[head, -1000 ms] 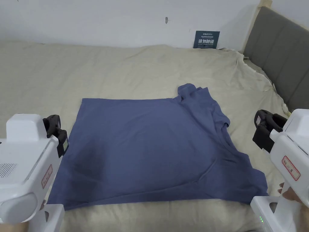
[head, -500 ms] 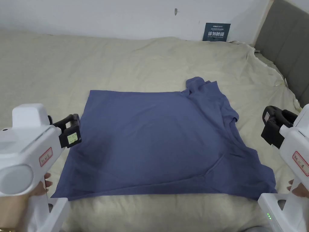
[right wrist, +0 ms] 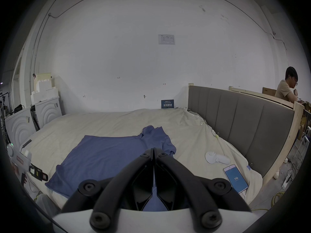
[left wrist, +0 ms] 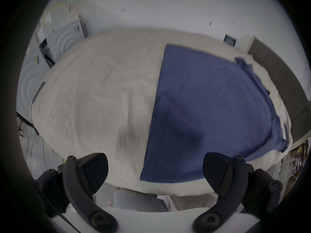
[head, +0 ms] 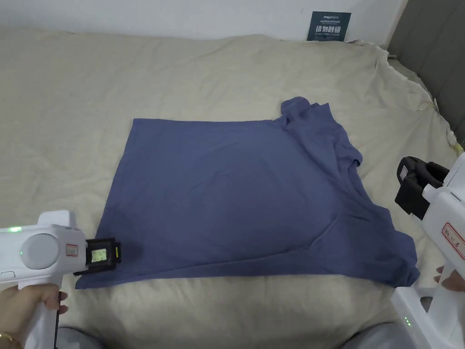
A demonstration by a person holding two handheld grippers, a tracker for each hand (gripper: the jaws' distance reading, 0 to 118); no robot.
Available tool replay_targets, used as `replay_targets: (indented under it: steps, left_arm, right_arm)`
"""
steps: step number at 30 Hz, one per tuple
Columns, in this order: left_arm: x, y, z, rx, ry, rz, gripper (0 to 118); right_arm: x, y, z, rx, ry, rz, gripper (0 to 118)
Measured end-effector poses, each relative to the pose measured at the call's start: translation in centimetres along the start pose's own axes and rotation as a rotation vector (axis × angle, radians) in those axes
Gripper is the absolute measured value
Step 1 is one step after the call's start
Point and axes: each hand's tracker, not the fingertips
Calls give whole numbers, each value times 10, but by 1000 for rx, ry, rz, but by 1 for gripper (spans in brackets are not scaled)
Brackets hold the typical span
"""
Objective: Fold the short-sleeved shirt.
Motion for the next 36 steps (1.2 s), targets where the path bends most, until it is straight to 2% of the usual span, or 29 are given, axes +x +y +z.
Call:
replay_targets:
  steps: [2, 5, 6, 8, 9, 15, 19, 24, 25, 26, 27, 28, 29, 31, 36]
  left_arm:
    - [0, -5, -12, -28, 4, 1, 103]
    - [3, -11, -20, -71, 13, 1, 61]
    - [4, -12, -23, -90, 5, 4, 40]
    - [4, -13, -21, -96, -50, 30, 21]
    - [5, -13, -19, -86, -39, 29, 2]
    - [9, -9, -4, -61, -69, 6, 0]
    - [2, -4, 24, 55, -108, 78, 0]
    - [0, 2, 56, 208, -166, 153, 0]
    - [1, 3, 60, 214, -166, 151, 0]
    - [3, 4, 64, 218, -166, 148, 0]
    - [6, 6, 66, 224, -169, 140, 0]
    - [9, 8, 69, 232, -172, 133, 0]
    - [10, 8, 72, 238, -174, 129, 0]
    - [11, 10, 71, 244, -175, 126, 0]
    - [11, 11, 67, 240, -164, 121, 0]
  right_arm:
    - [1, -2, -1, -6, -3, 0, 0]
    - [0, -4, -3, -12, -5, 0, 0]
    - [0, -4, -3, -12, -7, 2, 0]
    - [0, -5, -4, -15, -7, 3, 0]
    - [0, -5, -3, -15, -8, 3, 0]
    - [0, -8, -6, -32, -9, 1, 0]
    - [6, -5, -8, -75, -38, -4, 0]
    - [30, -4, -18, -197, -46, -79, 3]
    - [35, -5, -24, -248, -44, -86, 15]
    - [41, -8, -29, -301, -54, -100, 38]
    - [46, -13, -35, -334, -25, -117, 76]
    - [53, -19, -42, -402, -16, -116, 99]
    - [57, -26, -47, -460, -25, -120, 107]
    - [65, -40, -54, -523, -49, -129, 108]
    - [80, -85, -73, -729, -96, -71, 108]
